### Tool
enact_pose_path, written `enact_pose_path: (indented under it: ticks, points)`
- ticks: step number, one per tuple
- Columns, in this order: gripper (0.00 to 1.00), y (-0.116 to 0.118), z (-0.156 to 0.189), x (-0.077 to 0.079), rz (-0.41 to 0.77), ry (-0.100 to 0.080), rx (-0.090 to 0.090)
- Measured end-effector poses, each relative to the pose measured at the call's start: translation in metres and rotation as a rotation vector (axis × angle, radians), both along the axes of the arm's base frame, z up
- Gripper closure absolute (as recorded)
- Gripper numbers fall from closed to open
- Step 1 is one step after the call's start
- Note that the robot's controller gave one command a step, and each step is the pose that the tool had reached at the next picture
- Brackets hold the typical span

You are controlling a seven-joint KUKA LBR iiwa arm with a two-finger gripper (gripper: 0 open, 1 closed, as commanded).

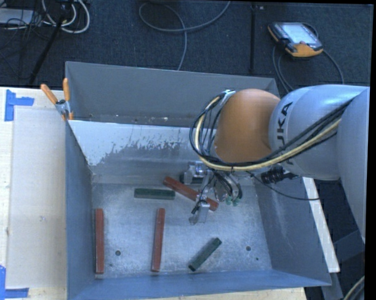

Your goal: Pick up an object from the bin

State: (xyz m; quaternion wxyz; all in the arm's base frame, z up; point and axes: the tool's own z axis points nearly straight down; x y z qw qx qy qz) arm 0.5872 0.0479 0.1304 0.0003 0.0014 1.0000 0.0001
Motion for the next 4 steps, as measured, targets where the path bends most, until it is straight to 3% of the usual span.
enact_pose_path:
  ticks: [1, 2, 3, 4]
  points:
    - [0.0, -0.021, -0.034, 0.008, 0.054, 0.001, 0.004]
    - [0.0, -0.052, -0.053, 0.008, -0.034, 0.002, -0.003]
    - [0.0, -0.046, -0.056, 0.011, -0.063, 0.003, 0.001]
    - [1.0, 0.006, -0.06, 0.021, 0.272, -0.003, 0.002]
